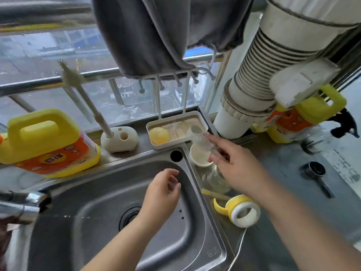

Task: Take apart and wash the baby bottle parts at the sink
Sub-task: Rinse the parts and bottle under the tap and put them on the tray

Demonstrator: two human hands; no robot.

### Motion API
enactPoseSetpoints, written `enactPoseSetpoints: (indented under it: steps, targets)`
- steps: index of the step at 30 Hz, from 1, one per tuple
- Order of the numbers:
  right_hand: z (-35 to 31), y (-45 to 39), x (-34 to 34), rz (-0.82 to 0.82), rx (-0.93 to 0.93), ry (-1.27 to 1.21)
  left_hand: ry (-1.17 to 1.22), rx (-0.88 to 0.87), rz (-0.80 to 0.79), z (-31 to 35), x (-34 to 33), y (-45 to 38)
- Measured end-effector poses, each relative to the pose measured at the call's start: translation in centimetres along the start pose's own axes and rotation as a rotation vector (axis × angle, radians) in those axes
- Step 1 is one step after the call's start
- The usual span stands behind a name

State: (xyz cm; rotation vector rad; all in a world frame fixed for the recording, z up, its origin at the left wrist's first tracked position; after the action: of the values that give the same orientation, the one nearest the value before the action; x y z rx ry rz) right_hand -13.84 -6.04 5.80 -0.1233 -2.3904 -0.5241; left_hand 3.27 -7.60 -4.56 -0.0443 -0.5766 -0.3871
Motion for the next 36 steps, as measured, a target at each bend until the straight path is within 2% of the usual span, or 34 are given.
enactPoseSetpoints:
  steps: [7, 14, 19, 26, 28, 30, 33, 36]
  targets:
    - [8.4, 8.4, 2.0, 0.144, -0.157, -0.049, -0.348, -0.318, -0.471, 4.3, -9.3, 5.6]
    - [14.1, 15.1, 1.8, 0.314, -0.286, -0.079, -0.669, -0.319, -0.664, 5.9, -16.4, 9.2]
    - [16.0, 18.0, 1.8, 0.353, -0.329, -0.132, -0.748, -0.26, -0.658, 5.7, -17.9, 10.0]
    - [17.6, 17.8, 0.4, 0.314, -0.362, -0.174, -0.65, -0.244, -0.617, 5.2, -16.8, 9.7]
    - [18.1, 16.9, -0.3, 0.29, -0.388, -0.163, -0.616, -0.23, -0.545, 4.7, -15.4, 9.1]
    - [18.4, 16.1, -0.8, 0.271, -0.412, -0.159, -0.578, -0.239, -0.402, 4.3, -13.3, 8.0]
    - [18.5, 15.5, -1.2, 0.262, -0.431, -0.162, -0.586, -0.417, -0.166, 4.5, -10.3, 4.7]
    - [18.7, 15.3, -1.7, 0.259, -0.418, -0.189, -0.714, -0.518, -0.153, 3.2, -9.9, 1.6]
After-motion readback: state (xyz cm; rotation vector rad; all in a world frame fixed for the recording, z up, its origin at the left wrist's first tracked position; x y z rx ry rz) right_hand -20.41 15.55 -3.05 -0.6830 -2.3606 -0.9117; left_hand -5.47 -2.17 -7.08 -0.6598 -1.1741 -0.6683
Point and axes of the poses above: each hand's wrist, its own y-axis away from the middle knuckle, its own x-axis out of the back of the hand, z = x × y, the point moved 6 cm from there along -y, towards the middle knuckle, and after that the axes turned 9 degrees about -x, right-handed, at the moved point
